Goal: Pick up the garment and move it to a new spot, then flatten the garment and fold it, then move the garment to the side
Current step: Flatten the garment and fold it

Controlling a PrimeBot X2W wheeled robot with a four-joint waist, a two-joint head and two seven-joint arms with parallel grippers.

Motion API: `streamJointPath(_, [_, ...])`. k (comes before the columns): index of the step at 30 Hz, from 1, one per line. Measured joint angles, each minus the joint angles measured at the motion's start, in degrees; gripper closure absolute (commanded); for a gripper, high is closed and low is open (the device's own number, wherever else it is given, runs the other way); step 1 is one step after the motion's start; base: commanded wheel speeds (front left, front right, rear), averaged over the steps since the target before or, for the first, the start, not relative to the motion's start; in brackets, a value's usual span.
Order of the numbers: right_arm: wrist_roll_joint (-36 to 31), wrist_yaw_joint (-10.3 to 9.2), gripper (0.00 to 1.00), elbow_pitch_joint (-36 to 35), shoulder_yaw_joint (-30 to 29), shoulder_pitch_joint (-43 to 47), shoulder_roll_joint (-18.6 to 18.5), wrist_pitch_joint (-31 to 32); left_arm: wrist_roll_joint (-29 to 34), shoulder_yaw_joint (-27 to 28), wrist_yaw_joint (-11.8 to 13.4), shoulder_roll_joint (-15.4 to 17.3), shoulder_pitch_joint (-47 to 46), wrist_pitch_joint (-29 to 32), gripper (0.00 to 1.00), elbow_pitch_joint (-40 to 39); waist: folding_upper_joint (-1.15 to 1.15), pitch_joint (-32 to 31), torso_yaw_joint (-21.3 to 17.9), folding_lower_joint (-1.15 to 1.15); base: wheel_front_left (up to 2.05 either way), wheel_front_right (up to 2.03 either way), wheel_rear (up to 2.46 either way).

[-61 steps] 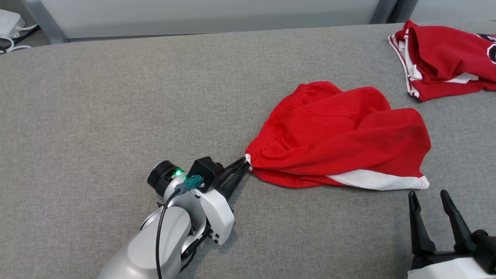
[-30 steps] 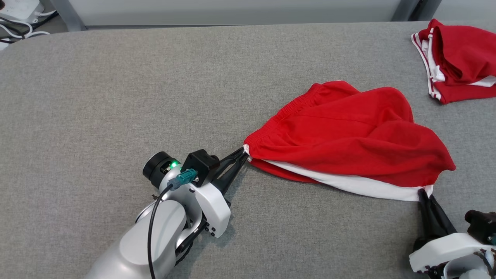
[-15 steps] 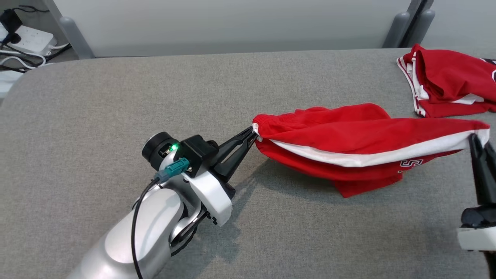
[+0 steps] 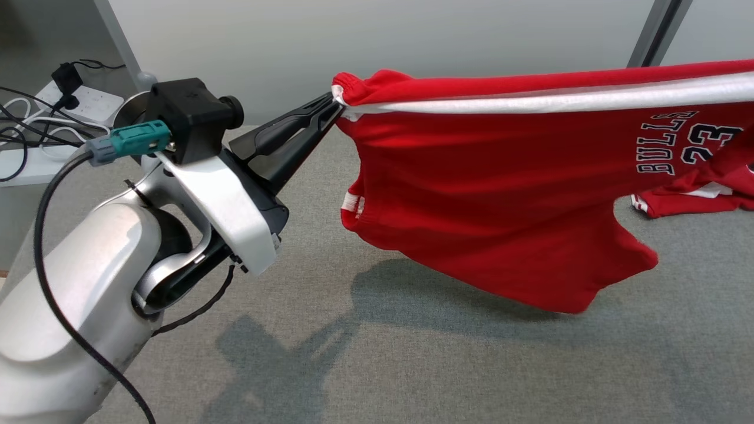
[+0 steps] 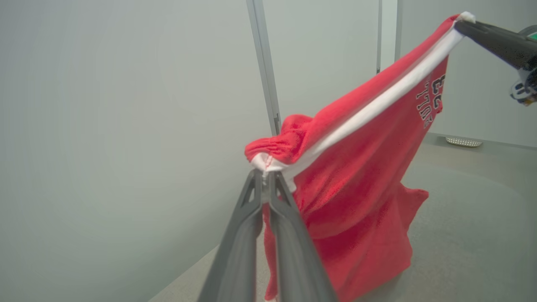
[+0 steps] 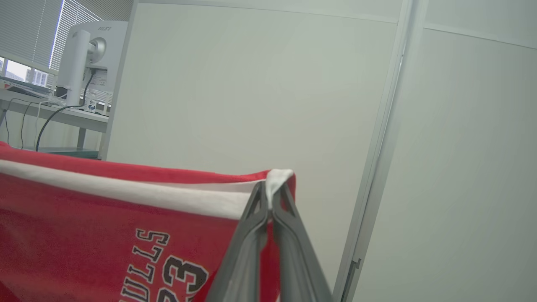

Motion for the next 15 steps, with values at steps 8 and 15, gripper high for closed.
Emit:
streamJointPath(8, [0.0, 0.0, 1.0, -9.35, -7.1, -2.77, -1.85, 0.94, -7.81, 4.7, 0.25, 3.98, -1.31, 3.61, 1.0, -13.9, 0.0, -1.51, 0.88, 0.0, 0.0, 0.0, 0.0])
streamJointPath(15, [1.16, 0.0, 1.0, -4.54, -3.8, -6.48, -2.43, 7.3, -16.55, 3.23, 1.42, 5.33, -2.06, 12.96, 1.0, -14.19, 0.0, -0.91, -0.16, 0.0, 0.0, 0.0, 0.0])
